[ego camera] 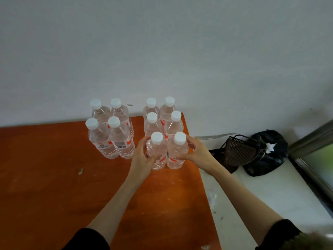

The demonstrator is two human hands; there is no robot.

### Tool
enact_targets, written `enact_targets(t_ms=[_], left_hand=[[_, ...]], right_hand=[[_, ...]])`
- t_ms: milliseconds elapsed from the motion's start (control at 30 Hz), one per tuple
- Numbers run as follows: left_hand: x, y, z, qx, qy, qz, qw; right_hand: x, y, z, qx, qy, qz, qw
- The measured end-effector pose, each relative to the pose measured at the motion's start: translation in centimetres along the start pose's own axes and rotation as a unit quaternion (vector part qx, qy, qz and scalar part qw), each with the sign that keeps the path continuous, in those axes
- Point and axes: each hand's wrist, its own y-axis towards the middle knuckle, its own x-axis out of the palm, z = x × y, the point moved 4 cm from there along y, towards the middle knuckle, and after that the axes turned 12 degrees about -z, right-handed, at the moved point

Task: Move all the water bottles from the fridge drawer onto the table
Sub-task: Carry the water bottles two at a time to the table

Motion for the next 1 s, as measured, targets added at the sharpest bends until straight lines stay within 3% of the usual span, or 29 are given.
enact_targets(t_ms=[300, 633, 833, 1000], left_hand=[[0.3, 0.9, -0.4, -0.014, 0.003, -0.028, 1.000], [0.2, -0.4, 1.0, -0.010, 0.104, -0.041, 0.994], [2.8, -5.7, 3.4, 0.008, 0.188, -0.092, 0.978], [5.3, -9.4, 6.2, 0.091, 0.315, -0.087, 0.941]], right_hand=[[0.5, 0.8, 1.4, -0.002, 0.041, -0.008, 0.999], [1.0, -0.5, 0.7, 0.008, 0.039, 0.012, 0.999], [-0.1, -6.0, 1.1, 0.003, -0.061, 0.064, 0.996], [-3.0, -13.6, 1.6, -0.035, -0.277, 0.107, 0.954]])
